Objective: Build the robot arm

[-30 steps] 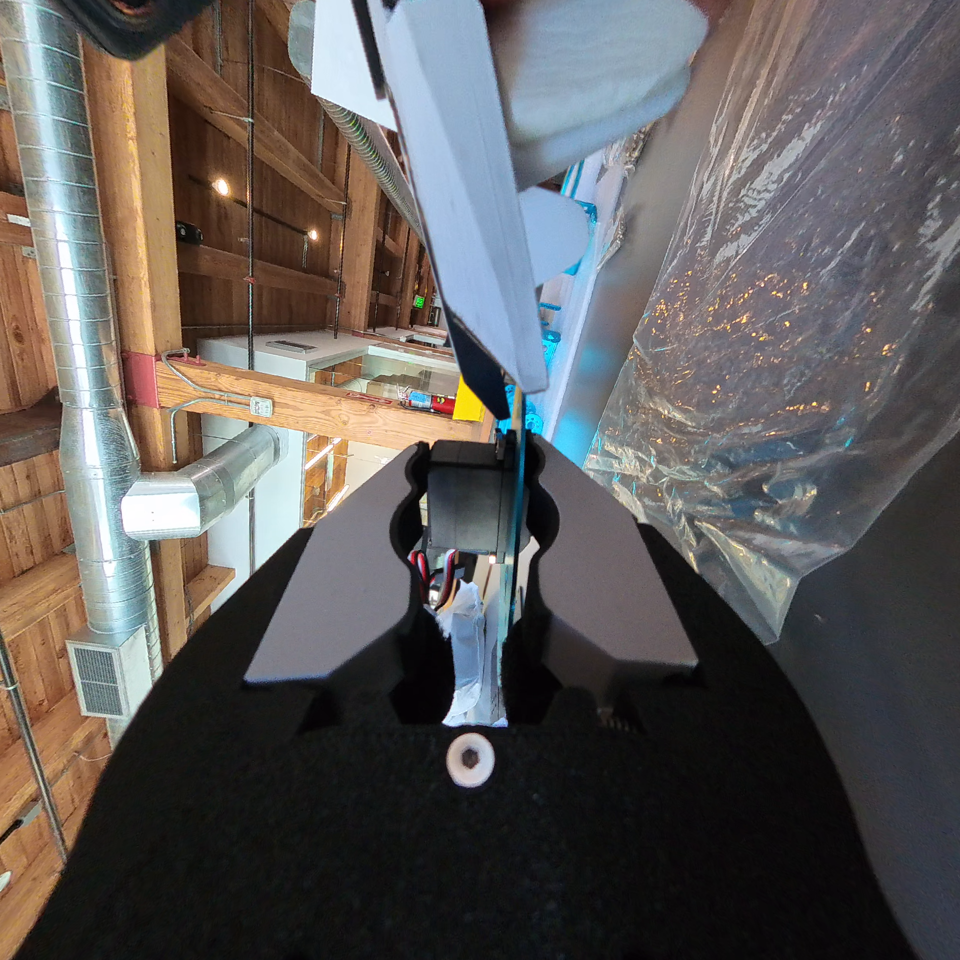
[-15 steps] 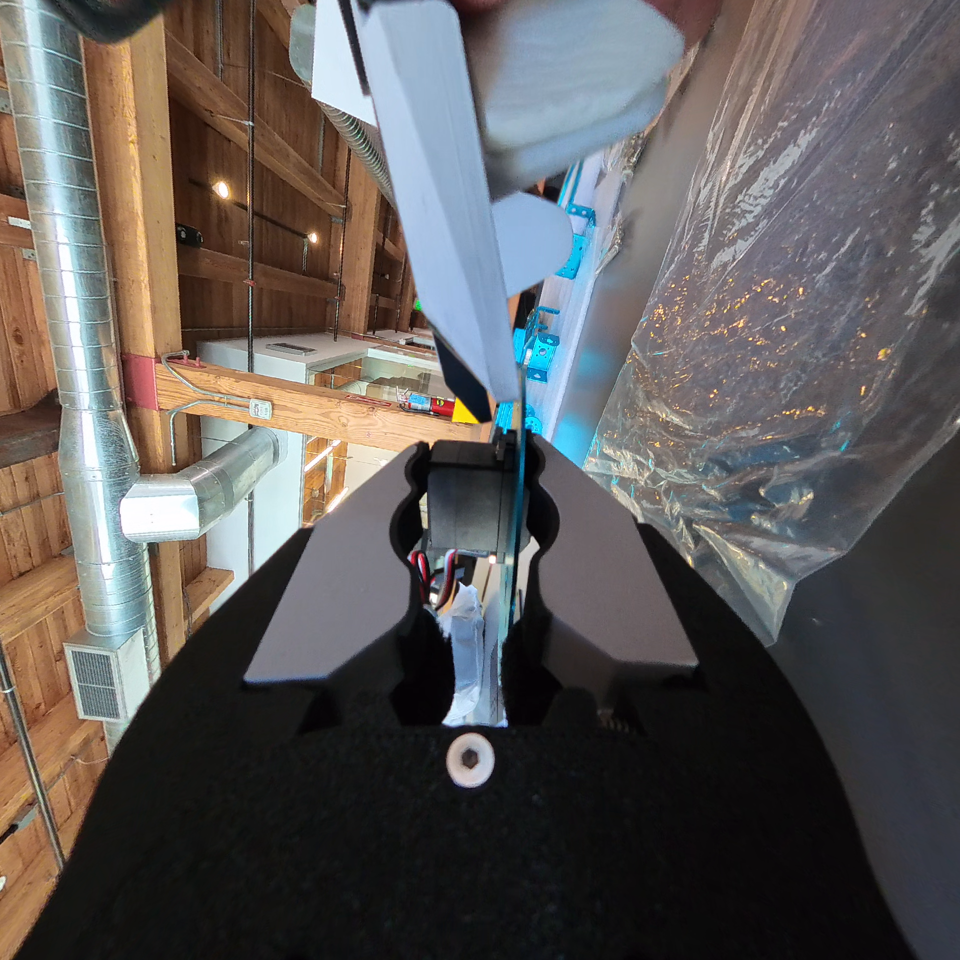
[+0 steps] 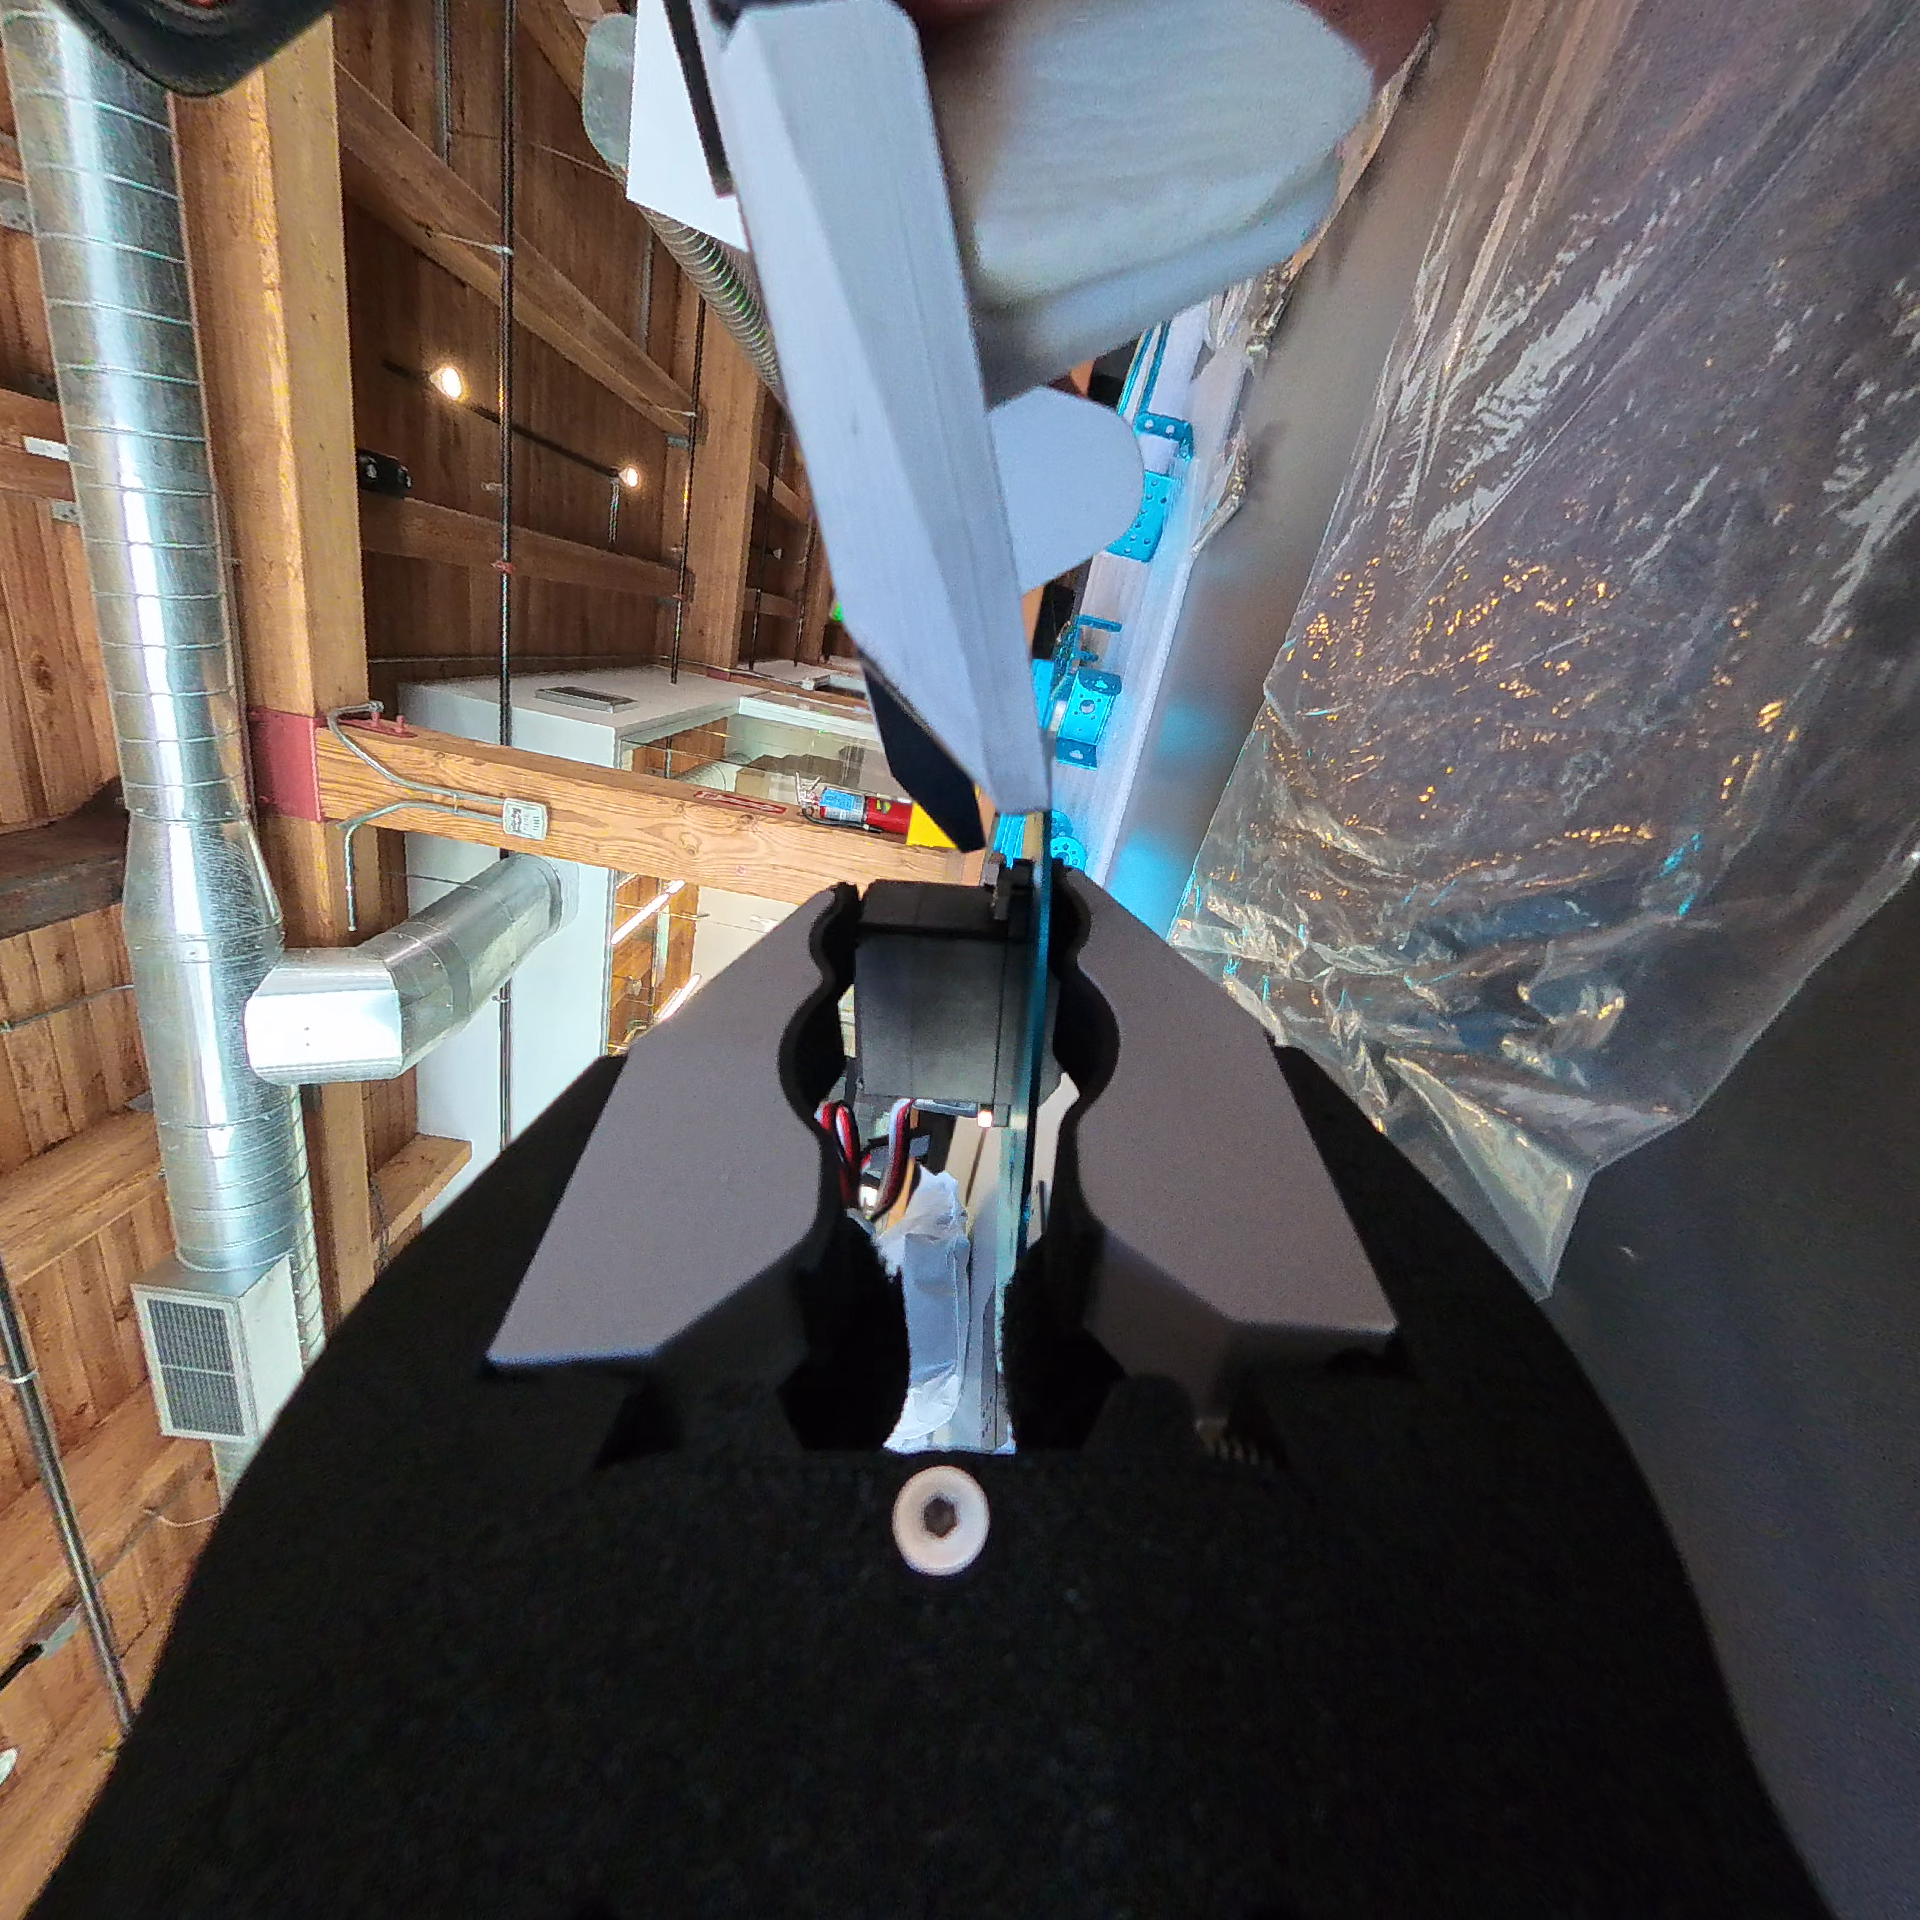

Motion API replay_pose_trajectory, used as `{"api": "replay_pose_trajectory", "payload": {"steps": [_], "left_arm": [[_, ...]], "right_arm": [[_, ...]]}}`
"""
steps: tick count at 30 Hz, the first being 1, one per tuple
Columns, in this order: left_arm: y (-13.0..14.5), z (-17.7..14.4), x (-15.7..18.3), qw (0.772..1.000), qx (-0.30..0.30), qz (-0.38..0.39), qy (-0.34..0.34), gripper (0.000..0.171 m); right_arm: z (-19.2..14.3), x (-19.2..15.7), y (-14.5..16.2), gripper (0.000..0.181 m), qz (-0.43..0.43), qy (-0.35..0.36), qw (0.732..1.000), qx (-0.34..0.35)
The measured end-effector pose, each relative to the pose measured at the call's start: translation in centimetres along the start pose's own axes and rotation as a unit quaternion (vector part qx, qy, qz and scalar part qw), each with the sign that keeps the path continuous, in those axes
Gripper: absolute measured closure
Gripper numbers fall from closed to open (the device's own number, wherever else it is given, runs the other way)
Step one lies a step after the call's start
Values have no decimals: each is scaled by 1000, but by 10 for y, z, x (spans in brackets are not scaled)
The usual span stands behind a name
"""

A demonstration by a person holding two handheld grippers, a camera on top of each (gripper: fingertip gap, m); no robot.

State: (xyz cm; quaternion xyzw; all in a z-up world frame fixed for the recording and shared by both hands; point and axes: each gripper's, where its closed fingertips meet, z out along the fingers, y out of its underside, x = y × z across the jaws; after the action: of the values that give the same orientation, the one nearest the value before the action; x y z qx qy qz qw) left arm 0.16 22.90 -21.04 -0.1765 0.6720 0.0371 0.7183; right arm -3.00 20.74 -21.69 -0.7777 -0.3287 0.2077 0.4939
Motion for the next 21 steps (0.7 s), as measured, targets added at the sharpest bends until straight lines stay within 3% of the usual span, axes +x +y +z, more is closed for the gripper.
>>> {"api": "replay_pose_trajectory", "payload": {"steps": [10,16,21], "left_arm": [[4,0,-1,1000,-6,-2,-2,136],[1,0,-1,1000,-2,0,-2,136],[2,0,0,1000,-4,-1,0,136]], "right_arm": [[-1,-1,-1,114,1,1,1000,-3],[6,1,1,104,-1,4,1000,-5],[2,-2,-5,112,-30,14,999,0]]}}
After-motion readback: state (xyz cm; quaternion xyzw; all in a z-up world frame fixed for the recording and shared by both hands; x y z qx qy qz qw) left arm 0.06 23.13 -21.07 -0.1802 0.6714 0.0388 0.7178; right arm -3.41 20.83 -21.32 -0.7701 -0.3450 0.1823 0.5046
